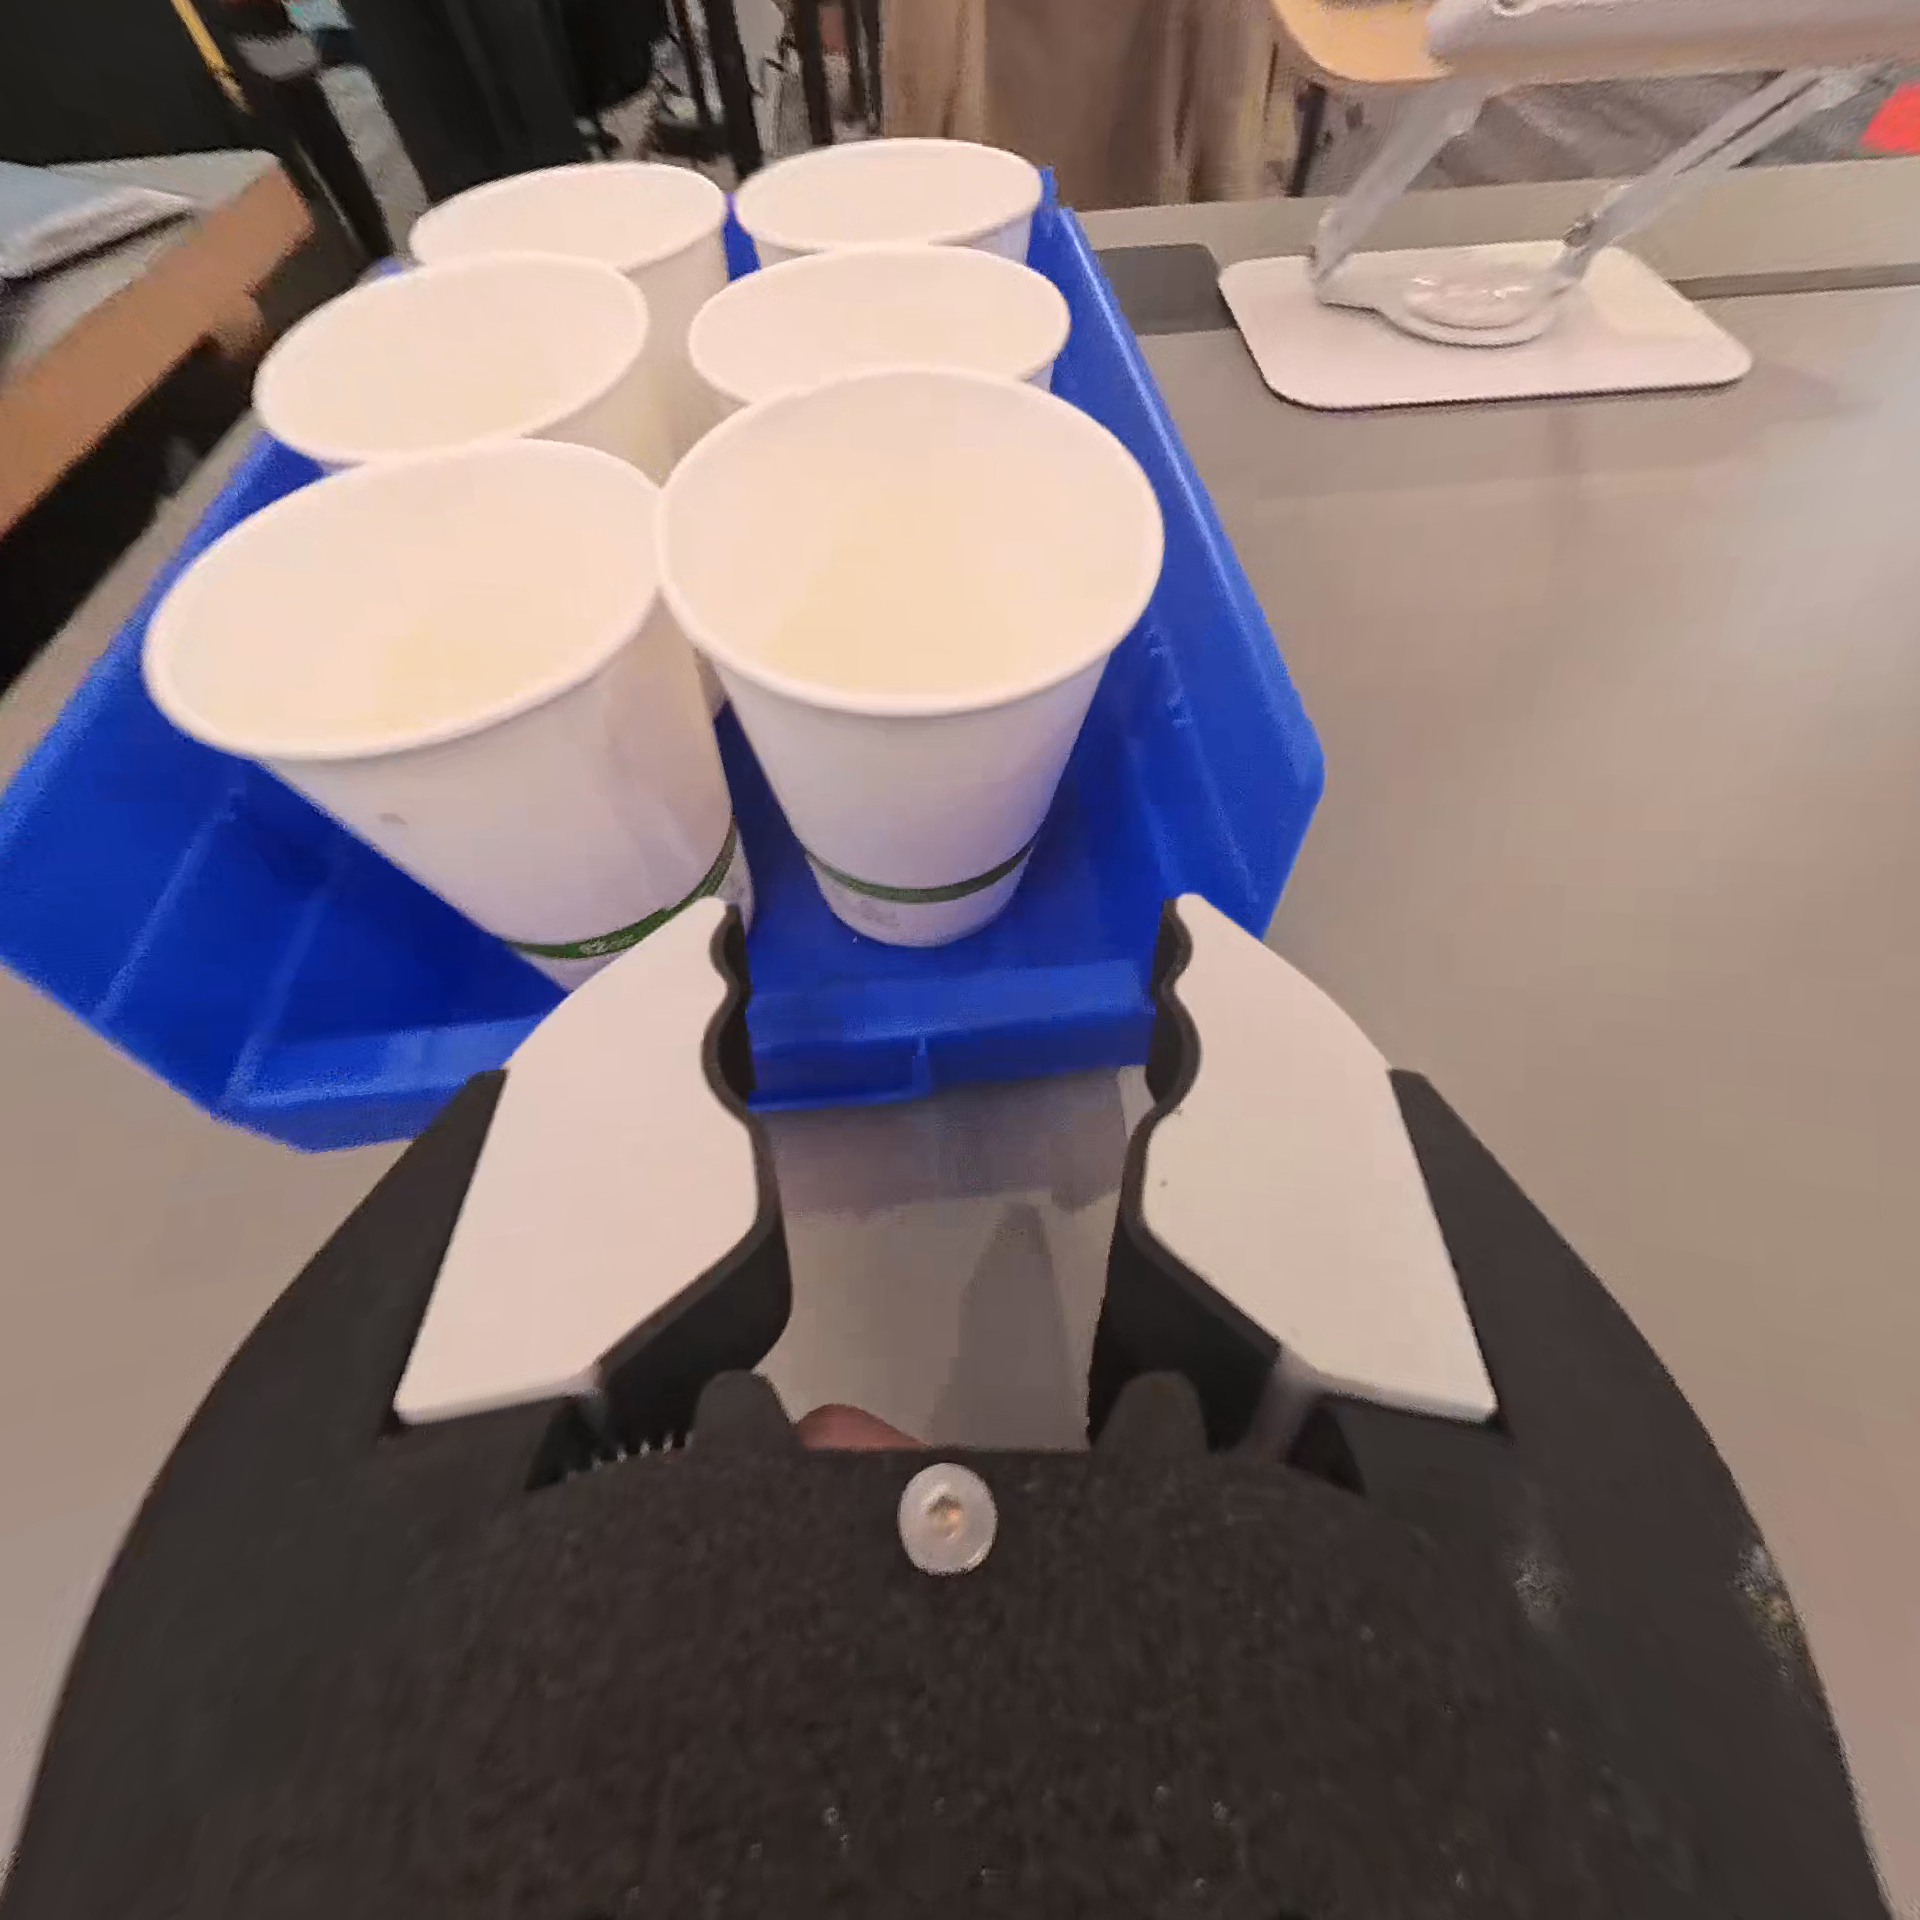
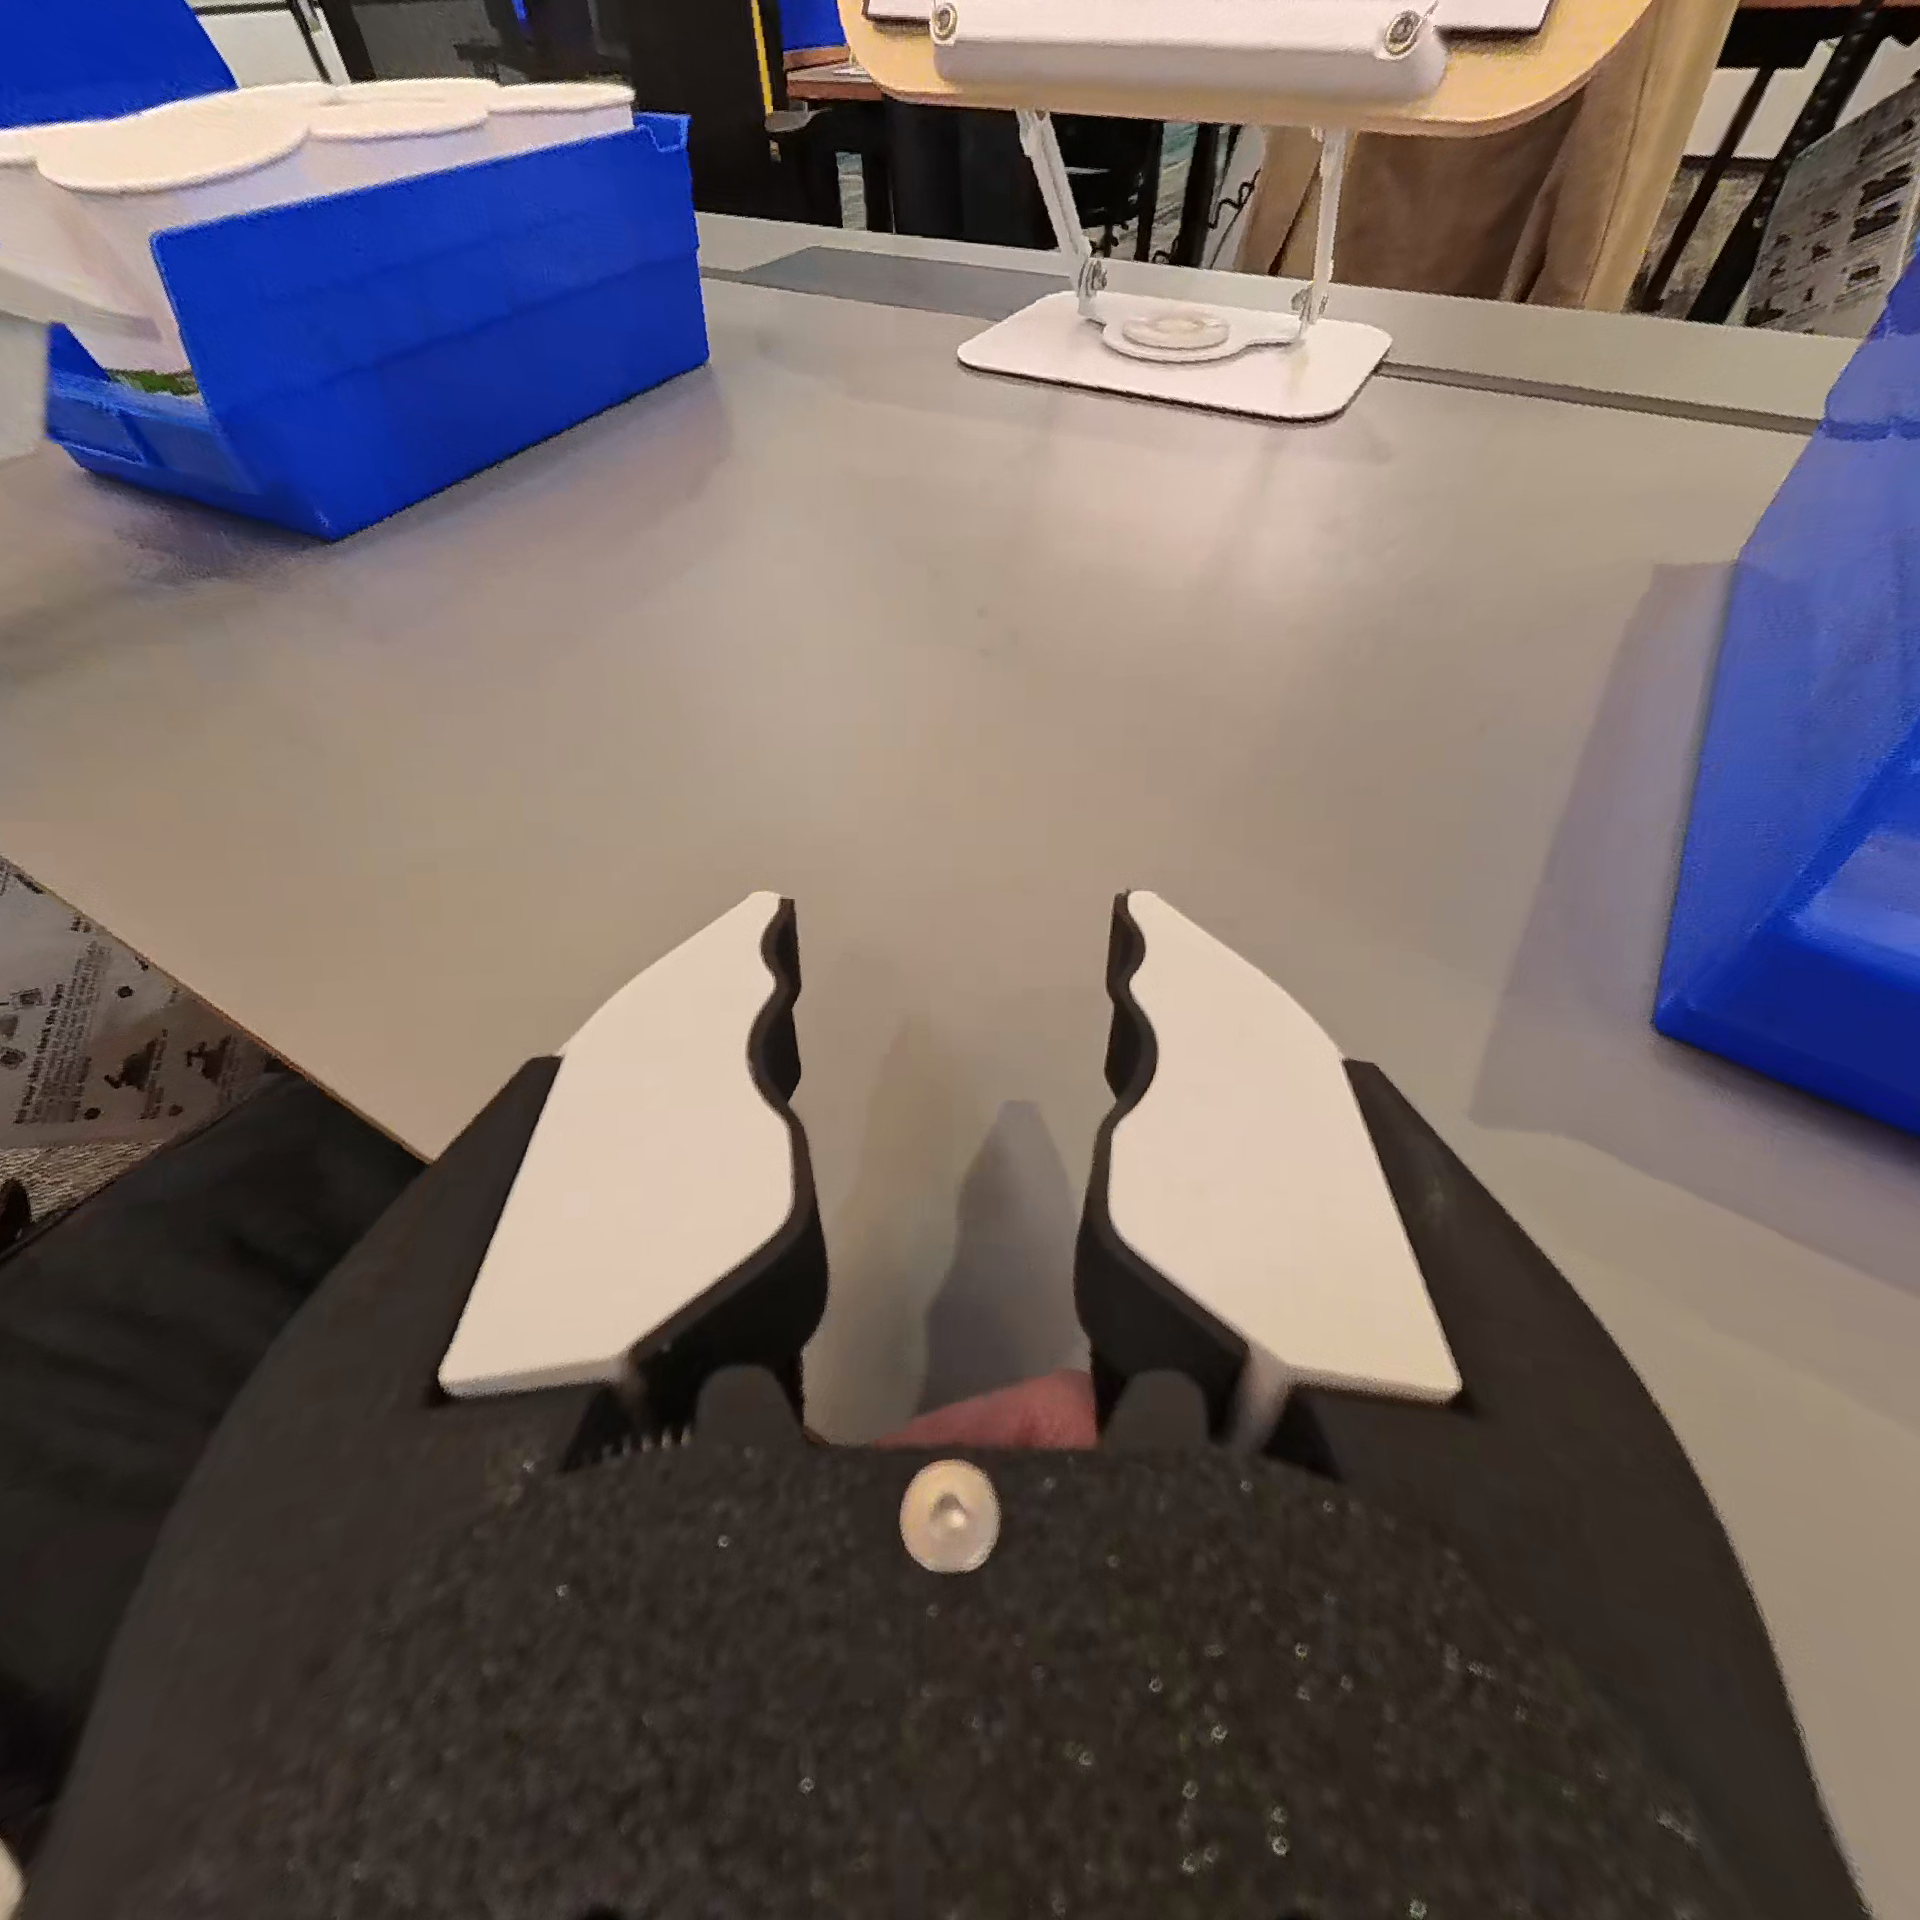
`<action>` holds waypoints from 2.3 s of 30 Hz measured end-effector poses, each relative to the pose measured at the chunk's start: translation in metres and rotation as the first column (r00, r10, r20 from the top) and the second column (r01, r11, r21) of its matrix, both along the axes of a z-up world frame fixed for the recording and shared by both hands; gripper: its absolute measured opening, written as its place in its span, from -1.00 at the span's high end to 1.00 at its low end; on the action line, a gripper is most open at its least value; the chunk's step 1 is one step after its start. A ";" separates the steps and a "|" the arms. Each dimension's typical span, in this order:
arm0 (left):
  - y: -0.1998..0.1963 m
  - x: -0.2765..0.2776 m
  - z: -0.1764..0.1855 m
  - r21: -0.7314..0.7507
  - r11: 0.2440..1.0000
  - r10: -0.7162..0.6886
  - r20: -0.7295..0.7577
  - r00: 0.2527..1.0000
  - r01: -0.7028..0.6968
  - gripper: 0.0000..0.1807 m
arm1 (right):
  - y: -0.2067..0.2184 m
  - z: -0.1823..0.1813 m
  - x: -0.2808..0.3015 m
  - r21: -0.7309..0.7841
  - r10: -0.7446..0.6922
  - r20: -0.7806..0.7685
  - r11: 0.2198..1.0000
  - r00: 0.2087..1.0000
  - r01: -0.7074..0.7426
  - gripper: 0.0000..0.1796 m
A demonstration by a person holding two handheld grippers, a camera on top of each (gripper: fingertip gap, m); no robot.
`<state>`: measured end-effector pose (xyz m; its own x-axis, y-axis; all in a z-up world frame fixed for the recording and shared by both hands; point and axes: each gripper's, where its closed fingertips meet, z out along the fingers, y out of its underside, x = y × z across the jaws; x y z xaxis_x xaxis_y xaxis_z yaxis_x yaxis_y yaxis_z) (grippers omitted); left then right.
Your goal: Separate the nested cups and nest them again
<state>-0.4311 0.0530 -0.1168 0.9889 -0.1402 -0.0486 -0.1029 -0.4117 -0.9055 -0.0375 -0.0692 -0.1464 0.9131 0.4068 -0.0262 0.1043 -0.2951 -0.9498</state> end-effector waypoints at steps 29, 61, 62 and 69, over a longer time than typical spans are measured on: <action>0.029 -0.002 0.025 0.020 0.999 -0.050 0.043 0.998 0.049 0.06 | 0.007 0.010 -0.014 -0.103 0.193 -0.107 0.974 0.975 -0.204 0.42; -0.037 0.274 0.120 0.101 0.191 -0.959 0.231 0.163 0.976 0.08 | 0.082 0.123 -0.130 0.146 0.760 -0.212 0.646 0.614 -0.749 0.07; -0.039 0.282 0.119 0.101 0.168 -0.964 0.226 0.142 0.981 0.08 | 0.084 0.123 -0.126 0.154 0.754 -0.213 0.654 0.622 -0.740 0.11; -0.038 0.297 0.125 0.166 0.174 -0.959 0.252 0.129 0.971 0.10 | 0.089 0.134 -0.099 0.224 0.688 -0.189 0.725 0.701 -0.651 0.14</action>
<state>-0.1346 0.0145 0.0082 0.0009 -0.9837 0.1800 -0.2291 -0.1754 -0.9575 -0.1366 0.0195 -0.0122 0.3678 0.9238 -0.1061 -0.0109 -0.1098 -0.9939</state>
